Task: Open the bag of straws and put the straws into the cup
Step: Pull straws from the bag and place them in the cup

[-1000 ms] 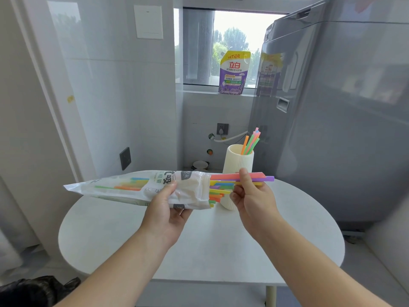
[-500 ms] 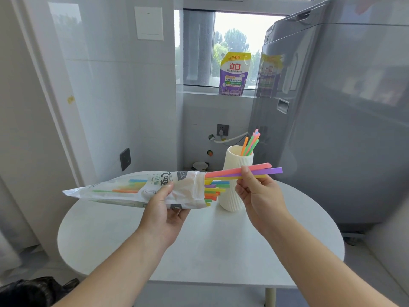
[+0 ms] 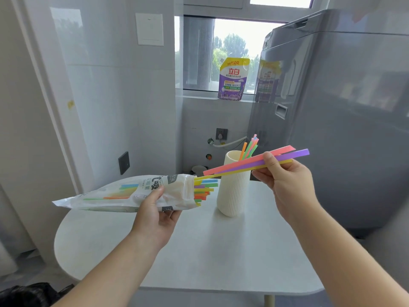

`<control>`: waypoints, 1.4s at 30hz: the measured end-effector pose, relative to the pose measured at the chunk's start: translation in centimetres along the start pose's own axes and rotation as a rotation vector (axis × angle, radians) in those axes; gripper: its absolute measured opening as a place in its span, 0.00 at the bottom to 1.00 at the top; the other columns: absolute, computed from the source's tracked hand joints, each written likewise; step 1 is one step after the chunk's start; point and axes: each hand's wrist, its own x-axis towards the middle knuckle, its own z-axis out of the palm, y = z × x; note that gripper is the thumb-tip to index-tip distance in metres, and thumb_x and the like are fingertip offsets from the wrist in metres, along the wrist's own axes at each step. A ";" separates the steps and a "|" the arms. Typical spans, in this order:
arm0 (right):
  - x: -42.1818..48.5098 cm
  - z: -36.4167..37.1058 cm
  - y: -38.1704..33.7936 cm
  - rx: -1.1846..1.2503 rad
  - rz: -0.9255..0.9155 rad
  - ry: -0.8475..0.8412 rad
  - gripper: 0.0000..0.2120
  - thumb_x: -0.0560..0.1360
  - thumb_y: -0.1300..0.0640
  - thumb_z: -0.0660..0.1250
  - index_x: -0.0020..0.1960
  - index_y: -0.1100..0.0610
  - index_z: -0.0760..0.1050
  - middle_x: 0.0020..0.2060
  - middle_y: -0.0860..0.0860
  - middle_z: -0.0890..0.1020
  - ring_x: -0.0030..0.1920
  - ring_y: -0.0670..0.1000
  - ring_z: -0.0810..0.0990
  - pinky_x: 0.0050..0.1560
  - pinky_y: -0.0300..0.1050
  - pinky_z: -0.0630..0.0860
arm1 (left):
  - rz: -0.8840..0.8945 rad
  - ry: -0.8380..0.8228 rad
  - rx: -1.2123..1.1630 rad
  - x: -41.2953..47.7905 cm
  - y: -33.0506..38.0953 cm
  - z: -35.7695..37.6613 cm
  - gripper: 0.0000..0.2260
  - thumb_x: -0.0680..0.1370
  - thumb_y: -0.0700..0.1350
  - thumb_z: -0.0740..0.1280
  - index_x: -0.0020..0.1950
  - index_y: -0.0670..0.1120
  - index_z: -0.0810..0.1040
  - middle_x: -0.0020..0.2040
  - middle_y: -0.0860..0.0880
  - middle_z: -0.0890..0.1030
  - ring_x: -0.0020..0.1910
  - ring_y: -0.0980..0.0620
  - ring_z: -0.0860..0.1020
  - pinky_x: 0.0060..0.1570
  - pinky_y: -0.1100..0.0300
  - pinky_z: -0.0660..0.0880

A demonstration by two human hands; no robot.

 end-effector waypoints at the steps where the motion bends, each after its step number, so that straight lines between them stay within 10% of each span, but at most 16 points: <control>1: 0.1 -0.3 -0.5 -0.033 -0.023 0.010 0.09 0.78 0.57 0.70 0.45 0.63 0.82 0.37 0.55 0.87 0.42 0.56 0.88 0.46 0.46 0.84 | 0.002 0.005 -0.002 0.2 0.0 -0.1 0.19 0.78 0.41 0.71 0.69 0.48 0.76 0.58 0.46 0.85 0.50 0.49 0.85 0.37 0.54 0.85; 11: 1.1 -1.2 -4.2 -0.190 -0.288 0.136 0.07 0.78 0.56 0.72 0.42 0.56 0.82 0.33 0.49 0.86 0.36 0.50 0.87 0.51 0.53 0.84 | -0.003 -0.014 0.028 0.4 -0.9 -0.3 0.19 0.79 0.41 0.70 0.70 0.49 0.76 0.57 0.47 0.85 0.49 0.50 0.85 0.33 0.56 0.83; 23: 1.6 -0.5 -6.2 -0.471 -0.545 0.202 0.09 0.78 0.51 0.70 0.46 0.57 0.83 0.35 0.47 0.85 0.36 0.45 0.86 0.37 0.28 0.75 | -0.042 -0.055 0.084 0.3 -1.6 -0.2 0.08 0.79 0.40 0.69 0.57 0.49 0.79 0.42 0.49 0.88 0.41 0.51 0.86 0.38 0.55 0.84; 29: 1.2 0.1 -6.9 -0.556 -0.594 0.166 0.08 0.78 0.52 0.70 0.44 0.54 0.82 0.34 0.45 0.84 0.35 0.46 0.84 0.36 0.26 0.72 | -0.033 -0.045 0.088 0.1 -1.7 -0.1 0.11 0.79 0.40 0.70 0.61 0.49 0.79 0.52 0.47 0.86 0.45 0.50 0.85 0.34 0.55 0.84; 42: 4.4 2.3 -5.4 -0.768 -0.523 0.052 0.11 0.78 0.50 0.70 0.44 0.58 0.82 0.38 0.53 0.85 0.40 0.55 0.86 0.45 0.48 0.82 | -0.046 -0.089 0.104 -0.4 -1.9 -0.3 0.11 0.79 0.40 0.70 0.60 0.49 0.79 0.47 0.46 0.88 0.45 0.48 0.87 0.40 0.50 0.85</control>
